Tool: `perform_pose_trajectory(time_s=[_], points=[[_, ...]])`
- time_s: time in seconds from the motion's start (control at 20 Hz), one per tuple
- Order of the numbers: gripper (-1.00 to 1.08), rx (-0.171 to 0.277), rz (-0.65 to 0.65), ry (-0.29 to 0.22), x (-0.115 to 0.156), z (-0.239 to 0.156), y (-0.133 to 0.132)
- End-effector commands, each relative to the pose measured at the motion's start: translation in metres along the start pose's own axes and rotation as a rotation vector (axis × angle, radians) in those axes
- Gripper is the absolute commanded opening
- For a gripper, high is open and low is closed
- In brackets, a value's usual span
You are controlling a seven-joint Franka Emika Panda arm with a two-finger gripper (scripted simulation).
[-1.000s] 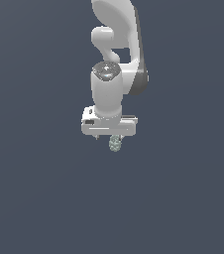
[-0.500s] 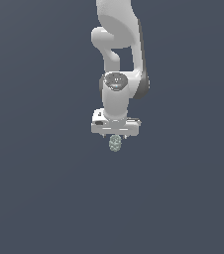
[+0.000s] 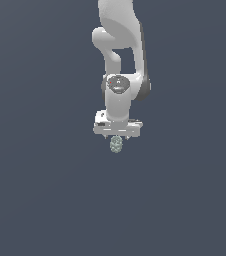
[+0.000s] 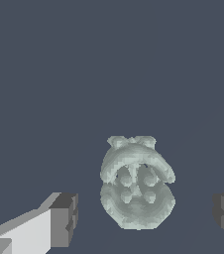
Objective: Pick up the object and move it to a goal position.
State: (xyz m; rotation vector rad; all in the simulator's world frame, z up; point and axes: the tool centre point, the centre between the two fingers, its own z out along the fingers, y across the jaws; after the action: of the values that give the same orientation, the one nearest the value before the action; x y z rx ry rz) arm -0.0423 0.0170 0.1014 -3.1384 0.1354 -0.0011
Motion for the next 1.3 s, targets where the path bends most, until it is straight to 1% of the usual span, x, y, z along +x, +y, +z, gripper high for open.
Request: perform_pose_trajectory(time_s=[0.0, 0.35, 0.65, 0.7, 1.25], points=[[1.0, 0.0, 0.0, -0.001, -0.001, 0.006, 0.0], [1.0, 0.0, 0.001, -0.001, -0.002, 0.038, 0.0], [1.0, 0.0, 0.002, -0.001, -0.001, 0.048, 0.0], [-1.0, 0.0, 0.002, -0.001, -0.001, 0.048, 0.0], [-1.0, 0.0, 0.002, 0.001, -0.001, 0.047, 0.0]])
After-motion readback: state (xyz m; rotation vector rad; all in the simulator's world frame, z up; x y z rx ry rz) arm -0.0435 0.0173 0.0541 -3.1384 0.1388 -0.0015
